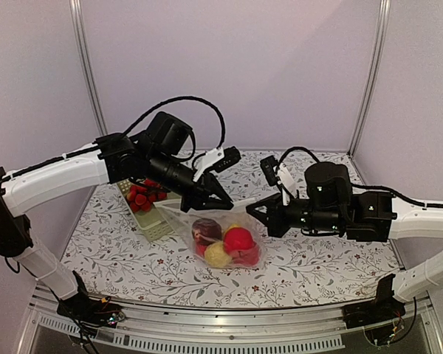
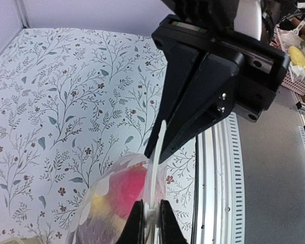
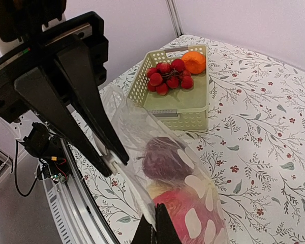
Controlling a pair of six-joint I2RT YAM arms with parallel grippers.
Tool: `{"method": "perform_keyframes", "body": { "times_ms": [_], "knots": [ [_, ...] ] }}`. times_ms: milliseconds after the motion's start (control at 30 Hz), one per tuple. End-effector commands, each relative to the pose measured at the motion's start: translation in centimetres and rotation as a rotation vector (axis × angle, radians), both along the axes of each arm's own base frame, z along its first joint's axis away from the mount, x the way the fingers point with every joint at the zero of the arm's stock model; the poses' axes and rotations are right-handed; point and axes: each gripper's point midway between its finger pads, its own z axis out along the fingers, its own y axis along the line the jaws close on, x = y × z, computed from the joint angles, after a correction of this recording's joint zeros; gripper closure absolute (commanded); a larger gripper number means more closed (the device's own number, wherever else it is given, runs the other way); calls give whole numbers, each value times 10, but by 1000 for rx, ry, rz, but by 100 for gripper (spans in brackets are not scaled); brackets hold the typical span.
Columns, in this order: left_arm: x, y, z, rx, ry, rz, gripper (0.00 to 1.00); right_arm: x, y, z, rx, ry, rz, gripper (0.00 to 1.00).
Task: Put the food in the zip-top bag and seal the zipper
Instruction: Zip the zipper of the food storage bag.
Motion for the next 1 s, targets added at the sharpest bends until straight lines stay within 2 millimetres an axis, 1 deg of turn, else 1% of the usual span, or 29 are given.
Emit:
{"method": "perform_keyframes", "body": {
  "times_ms": [0, 267, 667, 767, 900, 967],
  "knots": [
    [4, 29, -7, 80, 14, 56, 100, 27, -32, -3, -23, -4, -177, 100],
    [11, 43, -6, 81, 15, 90, 100, 44, -54, -5, -27, 11, -293, 100],
    [13, 64, -14, 113, 31, 138, 100, 60, -87, -6, -40, 25, -446, 100],
    [11, 68, -15, 110, 39, 142, 100, 59, -88, -3, -32, 23, -435, 100],
    [7, 65, -14, 92, 64, 122, 100, 48, -71, 4, -12, 10, -311, 100],
    [6, 63, -15, 92, 76, 114, 100, 45, -66, 7, -5, 3, -279, 100]
  ]
}}
